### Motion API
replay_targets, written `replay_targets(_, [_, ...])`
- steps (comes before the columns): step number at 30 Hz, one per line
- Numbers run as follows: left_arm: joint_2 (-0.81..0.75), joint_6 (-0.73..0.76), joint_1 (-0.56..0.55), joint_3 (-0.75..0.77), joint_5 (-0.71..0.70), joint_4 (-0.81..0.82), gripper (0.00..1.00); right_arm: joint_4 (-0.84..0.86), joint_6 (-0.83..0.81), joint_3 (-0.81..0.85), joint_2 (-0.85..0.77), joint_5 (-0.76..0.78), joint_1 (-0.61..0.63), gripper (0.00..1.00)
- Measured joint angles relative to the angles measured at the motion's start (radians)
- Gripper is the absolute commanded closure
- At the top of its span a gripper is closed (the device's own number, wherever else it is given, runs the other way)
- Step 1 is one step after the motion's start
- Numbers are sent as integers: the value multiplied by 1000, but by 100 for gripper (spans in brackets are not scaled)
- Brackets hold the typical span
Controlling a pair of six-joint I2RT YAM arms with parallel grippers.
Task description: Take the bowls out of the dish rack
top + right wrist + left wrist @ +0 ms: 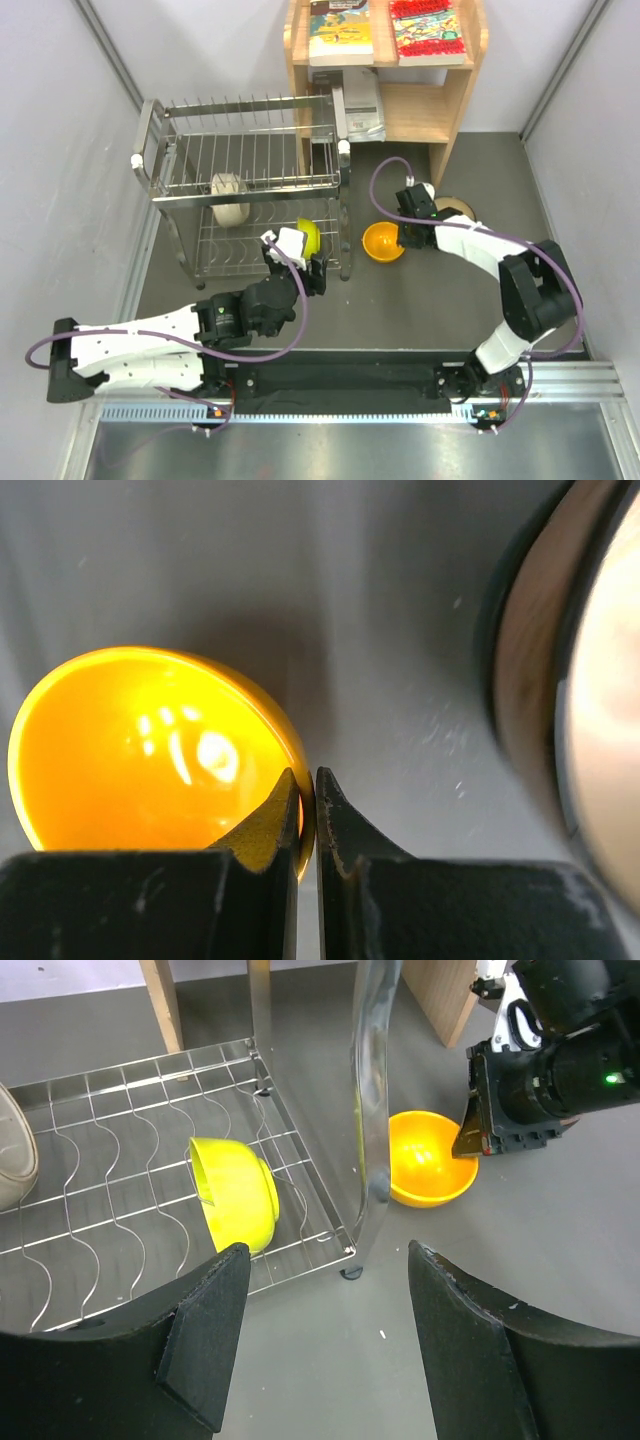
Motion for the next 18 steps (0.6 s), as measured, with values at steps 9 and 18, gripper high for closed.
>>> replay_targets(9, [-14,-16,0,-2,-4,-19,31,13,-22,88,93,-11,-37,74])
replay_targets(18, [-5,-26,0,-11,-5,-23,30,19,-34,93,90,-37,-37,39])
